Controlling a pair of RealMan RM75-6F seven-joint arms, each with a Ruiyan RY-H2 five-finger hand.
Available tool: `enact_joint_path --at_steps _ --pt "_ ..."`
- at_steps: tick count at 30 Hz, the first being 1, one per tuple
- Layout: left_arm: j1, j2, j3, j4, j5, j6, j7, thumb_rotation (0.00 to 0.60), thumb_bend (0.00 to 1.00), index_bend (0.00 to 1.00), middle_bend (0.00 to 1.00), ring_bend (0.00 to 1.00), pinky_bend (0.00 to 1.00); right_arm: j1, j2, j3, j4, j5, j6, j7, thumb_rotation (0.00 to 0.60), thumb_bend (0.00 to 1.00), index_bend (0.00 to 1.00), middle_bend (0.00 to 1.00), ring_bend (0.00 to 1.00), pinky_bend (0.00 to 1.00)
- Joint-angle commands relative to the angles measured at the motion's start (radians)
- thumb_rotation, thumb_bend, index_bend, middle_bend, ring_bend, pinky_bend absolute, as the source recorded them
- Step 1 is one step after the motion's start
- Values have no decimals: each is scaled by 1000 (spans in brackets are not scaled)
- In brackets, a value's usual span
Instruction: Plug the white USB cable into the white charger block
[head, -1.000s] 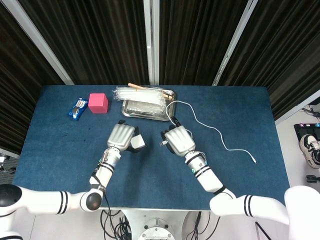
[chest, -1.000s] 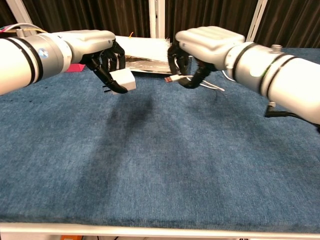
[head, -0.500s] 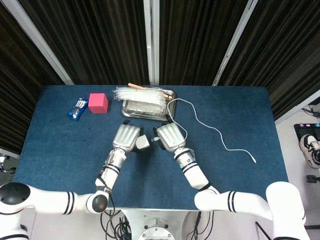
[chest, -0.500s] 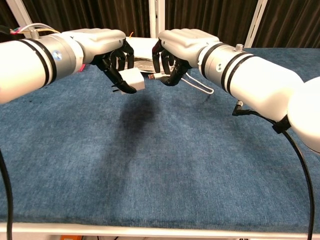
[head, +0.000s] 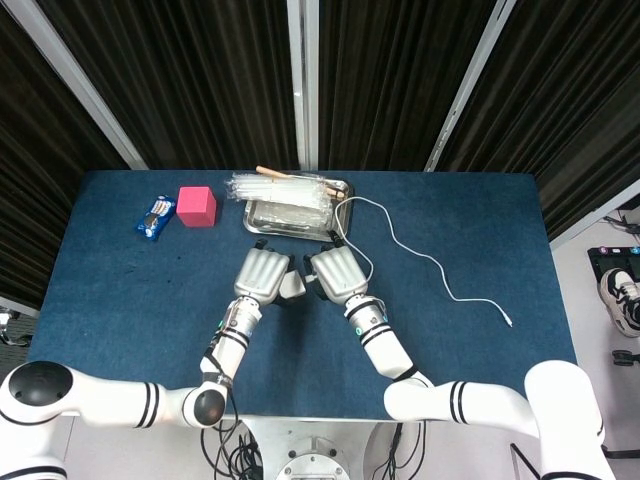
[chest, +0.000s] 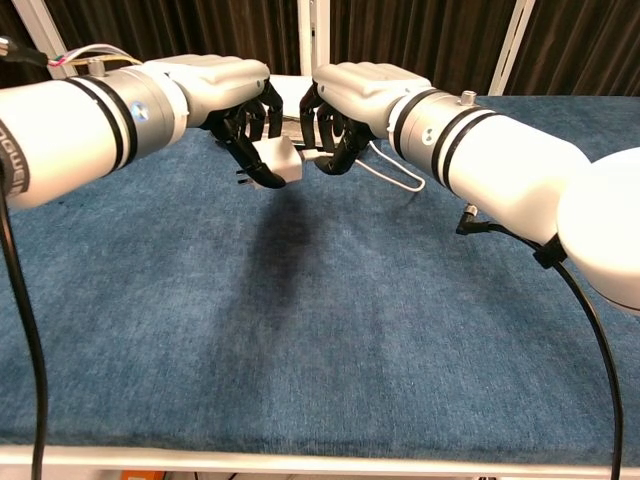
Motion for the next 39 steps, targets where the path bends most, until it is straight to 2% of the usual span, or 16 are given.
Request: enact_joint_path --at_steps 1,39 --pt "-4 -3 -2 0 -3 1 3 485 200 523 525 408 177 3 -1 -3 2 2 1 0 600 381 636 534 346 87" --pt "-23 -28 -17 31 -43 14 15 484 199 523 525 408 184 10 -34 -18 -5 28 42 45 600 369 629 530 352 86"
